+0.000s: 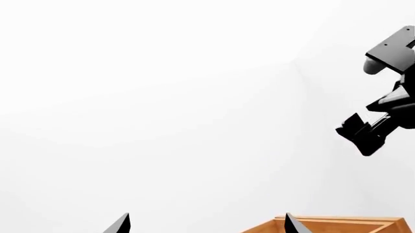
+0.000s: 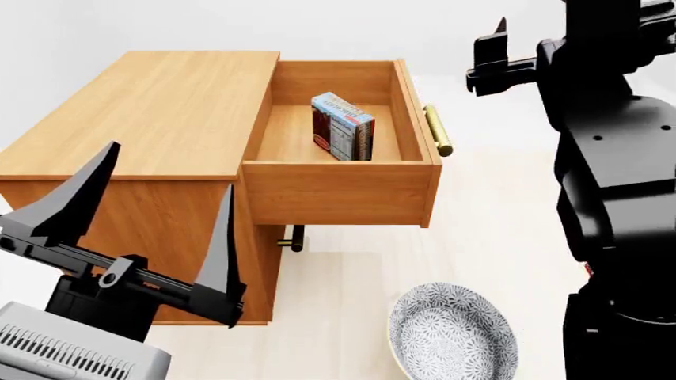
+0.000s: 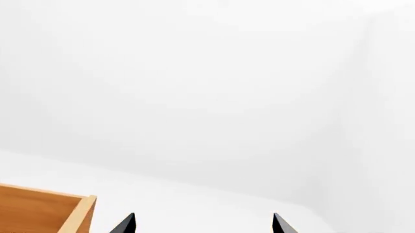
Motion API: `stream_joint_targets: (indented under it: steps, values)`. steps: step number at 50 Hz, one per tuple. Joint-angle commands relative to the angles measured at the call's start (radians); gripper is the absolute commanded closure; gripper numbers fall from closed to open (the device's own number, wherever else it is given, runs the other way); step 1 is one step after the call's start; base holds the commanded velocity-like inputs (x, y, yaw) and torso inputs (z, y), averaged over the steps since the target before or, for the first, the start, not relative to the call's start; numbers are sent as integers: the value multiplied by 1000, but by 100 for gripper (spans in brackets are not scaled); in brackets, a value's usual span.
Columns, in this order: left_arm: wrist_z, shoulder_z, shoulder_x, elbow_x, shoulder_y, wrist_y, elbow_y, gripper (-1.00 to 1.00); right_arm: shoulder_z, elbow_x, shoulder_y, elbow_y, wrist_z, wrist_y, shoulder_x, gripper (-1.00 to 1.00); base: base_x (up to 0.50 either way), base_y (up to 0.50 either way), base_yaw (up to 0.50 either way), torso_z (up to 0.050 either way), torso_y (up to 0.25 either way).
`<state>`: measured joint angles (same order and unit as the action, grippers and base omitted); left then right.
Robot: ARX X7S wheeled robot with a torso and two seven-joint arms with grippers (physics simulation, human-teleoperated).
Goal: Put the chocolate pudding in the top drawer of the cabinet and close it.
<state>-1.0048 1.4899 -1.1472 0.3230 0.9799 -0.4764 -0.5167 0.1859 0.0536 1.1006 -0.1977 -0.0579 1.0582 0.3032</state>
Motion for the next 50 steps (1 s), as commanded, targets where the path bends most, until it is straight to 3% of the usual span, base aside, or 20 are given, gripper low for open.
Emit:
stream_joint_targets:
  steps: [1,30,50]
  values:
    - [5,-2,0,1,-2,-1,0,-100,-60,0,-139,-167,-28,1,40,-100,0,0,0,0,0]
    - [15,-9,0,2,-8,1,0,-100,-155,-40,-544,-579,-96,-121,110,-100,0,0,0,0,0]
    - [24,-13,2,9,-13,-9,3,-100,-193,-95,-776,-632,-159,-337,138,-100,0,0,0,0,0]
